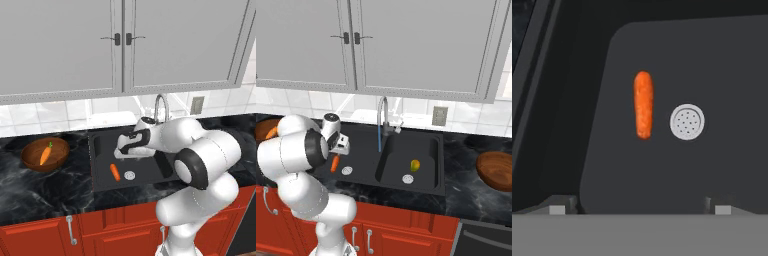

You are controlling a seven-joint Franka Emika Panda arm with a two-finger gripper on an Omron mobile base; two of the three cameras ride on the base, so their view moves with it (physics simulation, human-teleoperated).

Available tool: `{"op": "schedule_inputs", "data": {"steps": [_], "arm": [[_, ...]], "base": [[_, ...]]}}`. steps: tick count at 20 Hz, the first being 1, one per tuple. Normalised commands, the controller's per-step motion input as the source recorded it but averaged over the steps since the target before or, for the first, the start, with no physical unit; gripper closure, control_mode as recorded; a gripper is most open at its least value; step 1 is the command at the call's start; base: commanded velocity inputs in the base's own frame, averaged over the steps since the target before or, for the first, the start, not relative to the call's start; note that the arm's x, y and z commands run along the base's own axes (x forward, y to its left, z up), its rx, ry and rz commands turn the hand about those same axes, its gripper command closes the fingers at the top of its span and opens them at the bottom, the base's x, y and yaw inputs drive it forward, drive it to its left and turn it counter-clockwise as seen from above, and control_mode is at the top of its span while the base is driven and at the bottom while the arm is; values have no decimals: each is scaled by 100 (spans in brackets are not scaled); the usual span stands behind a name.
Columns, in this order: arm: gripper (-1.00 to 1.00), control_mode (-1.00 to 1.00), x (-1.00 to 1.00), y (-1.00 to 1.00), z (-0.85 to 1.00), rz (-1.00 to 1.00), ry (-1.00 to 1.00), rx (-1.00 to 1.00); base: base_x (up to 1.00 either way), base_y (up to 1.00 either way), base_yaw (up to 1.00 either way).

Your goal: Pick the carrots from the sink and place them in one bowl. Place the mango in the other bowl. Then turn off the sink faucet.

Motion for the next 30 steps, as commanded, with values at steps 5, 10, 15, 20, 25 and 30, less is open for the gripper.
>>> {"op": "schedule_inputs", "data": {"steps": [5,10,15,20,25,30], "arm": [[-100,-100,28,4,-32,0,1,0],[-100,-100,27,0,-37,0,0,0],[-100,-100,26,2,-37,0,0,0],[-100,-100,30,12,-36,0,0,0],[-100,-100,32,13,-34,0,0,0],[-100,-100,28,12,-31,0,0,0]], "base": [[0,0,0],[0,0,0],[0,0,0],[0,0,0],[0,0,0],[0,0,0]]}}
